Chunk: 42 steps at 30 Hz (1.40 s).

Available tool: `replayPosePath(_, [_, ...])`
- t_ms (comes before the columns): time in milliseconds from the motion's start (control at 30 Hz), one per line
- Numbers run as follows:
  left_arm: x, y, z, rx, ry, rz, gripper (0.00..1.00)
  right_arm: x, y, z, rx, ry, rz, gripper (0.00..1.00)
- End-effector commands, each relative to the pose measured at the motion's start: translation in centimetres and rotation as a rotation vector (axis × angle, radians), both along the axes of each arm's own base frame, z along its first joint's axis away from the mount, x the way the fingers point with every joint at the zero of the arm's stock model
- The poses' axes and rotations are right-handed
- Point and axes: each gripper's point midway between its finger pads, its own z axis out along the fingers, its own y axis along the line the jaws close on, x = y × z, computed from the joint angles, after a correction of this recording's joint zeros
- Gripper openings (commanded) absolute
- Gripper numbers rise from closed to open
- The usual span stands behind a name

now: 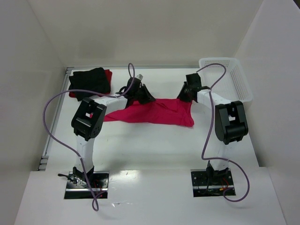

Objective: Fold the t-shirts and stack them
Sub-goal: Fold the other side of the tshirt into a rectangle

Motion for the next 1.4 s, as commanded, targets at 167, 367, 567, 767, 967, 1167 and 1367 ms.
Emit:
replayPosePath(167, [2.1,-2.6,0.7,-0.065,-0.059,-0.080,0.16,-0.5,1.1,1.8,0.049,-0.026,0.055,0.35])
replayPosePath(367, [2.3,-2.5,0.3,-0.057,-0.053,-0.072,0.16,-3.1,1.1,0.2,0.060,0.045,0.074,0.39])
replayPosePath(567, [2.8,-1.5,0.1,-0.042,-0.039,-0.020,0.16,-4.7,0.7,-1.1,0.031,0.096,0.066,0.41])
replayPosePath(767, [2.5,-1.4,-0.4,-0.037,-0.030,-0.020,0.16,-4.7,0.7,-2.0,0.024,0.103,0.073,0.48])
replayPosePath(967, [2.5,-1.4,-0.1,-0.047,-0.032,-0.015,0.16,-4.4,1.7,-2.6,0.073,0.118,0.088,0.49])
replayPosePath(1167, [2.5,-0.8,-0.4,-0.042,-0.024,-0.006,0.16,-4.4,2.7,-3.3,0.083,0.133,0.105,0.43])
replayPosePath(1367, [2.5,-0.8,-0.4,-0.042,-0.024,-0.006,0.16,-4.8,3.3,-3.9,0.101,0.148,0.105,0.28])
